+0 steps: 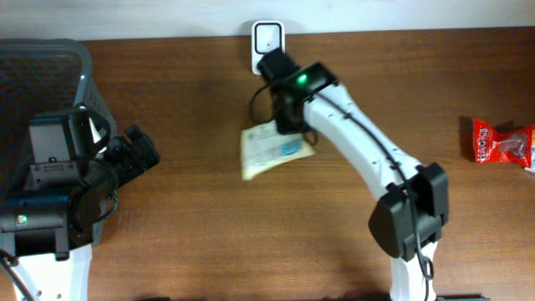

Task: Scan the item barcode
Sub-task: 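Lift yellow bag with right gripper toward the white scanner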

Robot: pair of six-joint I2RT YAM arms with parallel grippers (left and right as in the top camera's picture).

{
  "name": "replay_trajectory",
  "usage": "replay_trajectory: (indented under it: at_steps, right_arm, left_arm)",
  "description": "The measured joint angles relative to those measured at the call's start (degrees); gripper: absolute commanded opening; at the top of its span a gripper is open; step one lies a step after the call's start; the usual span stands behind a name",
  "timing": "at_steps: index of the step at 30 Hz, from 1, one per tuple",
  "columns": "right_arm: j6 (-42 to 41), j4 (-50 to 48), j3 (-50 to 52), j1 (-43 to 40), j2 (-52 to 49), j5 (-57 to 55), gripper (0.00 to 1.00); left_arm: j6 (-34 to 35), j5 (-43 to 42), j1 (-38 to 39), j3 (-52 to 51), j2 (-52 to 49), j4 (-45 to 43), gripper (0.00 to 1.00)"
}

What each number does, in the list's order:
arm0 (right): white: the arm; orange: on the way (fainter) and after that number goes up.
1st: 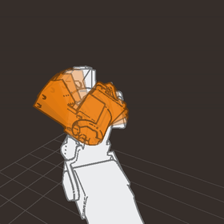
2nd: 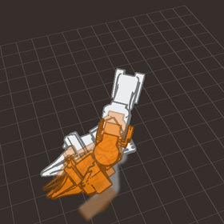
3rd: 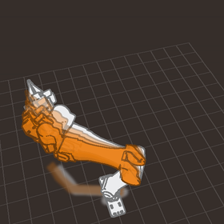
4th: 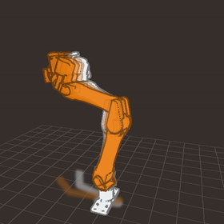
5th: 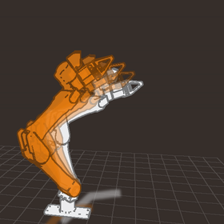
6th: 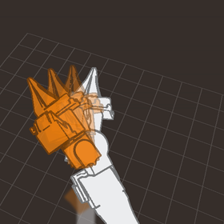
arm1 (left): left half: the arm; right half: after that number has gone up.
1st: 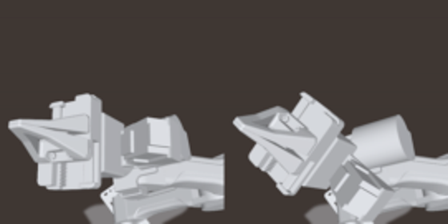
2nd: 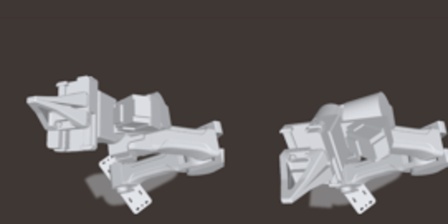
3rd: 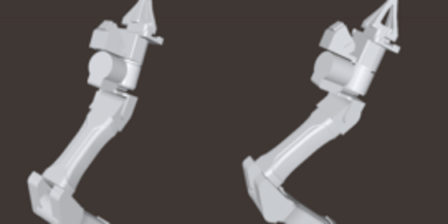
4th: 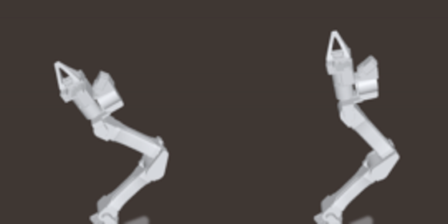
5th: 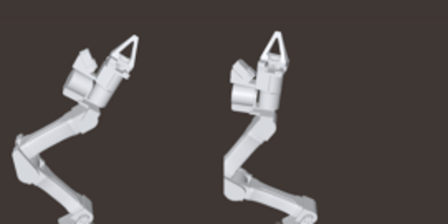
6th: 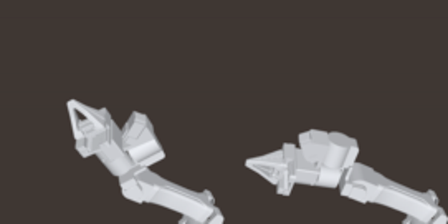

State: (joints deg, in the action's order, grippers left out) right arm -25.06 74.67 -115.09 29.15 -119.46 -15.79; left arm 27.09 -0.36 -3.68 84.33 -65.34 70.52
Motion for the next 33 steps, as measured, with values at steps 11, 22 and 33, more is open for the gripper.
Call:
replay_trajectory:
  at_steps: [11, 22, 33]
  right_arm:
    - [2.1, 10.1, -2.6, -9.3, 2.1, -16.9, 0.04]
    - [0.2, 1.0, 2.6, -5.0, 1.1, -8.5, 0.04]
    - [-0.4, -6.5, 2.8, 2.9, 0.4, 19.5, 0.99]
  left_arm:
    - [0.0, 0.0, 0.0, 0.0, 0.0, 0.0, 0.99]
    - [0.0, 0.0, 0.0, 0.0, 0.0, 0.0, 0.99]
    - [0.0, 0.0, 0.0, 0.0, 0.0, 0.0, 0.99]
